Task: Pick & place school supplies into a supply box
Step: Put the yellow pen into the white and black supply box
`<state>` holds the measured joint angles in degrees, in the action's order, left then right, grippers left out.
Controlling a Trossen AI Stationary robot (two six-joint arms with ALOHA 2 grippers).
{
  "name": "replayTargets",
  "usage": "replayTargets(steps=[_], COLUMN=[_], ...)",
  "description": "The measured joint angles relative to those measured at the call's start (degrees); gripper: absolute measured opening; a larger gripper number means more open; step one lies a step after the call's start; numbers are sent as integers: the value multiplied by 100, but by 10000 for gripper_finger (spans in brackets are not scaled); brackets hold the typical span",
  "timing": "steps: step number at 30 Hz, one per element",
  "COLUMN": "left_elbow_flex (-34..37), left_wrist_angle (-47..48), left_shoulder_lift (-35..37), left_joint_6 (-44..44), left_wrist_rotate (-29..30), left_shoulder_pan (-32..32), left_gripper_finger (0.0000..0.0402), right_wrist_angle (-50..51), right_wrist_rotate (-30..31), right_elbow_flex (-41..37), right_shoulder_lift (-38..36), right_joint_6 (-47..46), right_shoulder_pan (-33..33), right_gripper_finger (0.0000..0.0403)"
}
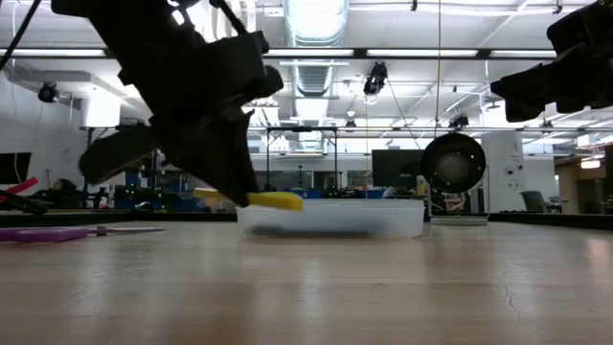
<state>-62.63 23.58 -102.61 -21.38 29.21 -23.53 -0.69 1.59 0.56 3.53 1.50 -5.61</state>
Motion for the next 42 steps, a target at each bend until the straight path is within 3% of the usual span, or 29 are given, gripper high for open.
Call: replayTargets(steps=[11, 16, 22, 35, 39, 42], left_elbow_flex=[2, 2, 2, 2, -10, -133], left_wrist_angle=[-1006, -1502, -1447, -1153, -909, -559], left_shoulder_lift=[4, 4, 0, 26, 53, 63], left_joint_6=[-245, -661, -718, -84, 167, 406], left_wrist_rotate=[1134, 1191, 1192, 379, 274, -247], left_shoulder_pan=[84, 219, 268, 206, 227, 274], left_gripper_finger=[1, 6, 3, 2, 33, 74], right_wrist_angle=[0, 2, 0, 0, 0, 0], right_wrist_rotate=[1, 1, 0, 1, 1, 1], right_elbow_flex=[0, 2, 1, 0, 2, 0], right_shoulder_lift=[0, 0, 0, 0, 0, 0], right_joint_6=[0, 0, 0, 0, 0, 0], right_shoulder_pan=[-2, -2, -2, 0, -2, 0], right_gripper_finger=[68, 68, 68, 68, 68, 68])
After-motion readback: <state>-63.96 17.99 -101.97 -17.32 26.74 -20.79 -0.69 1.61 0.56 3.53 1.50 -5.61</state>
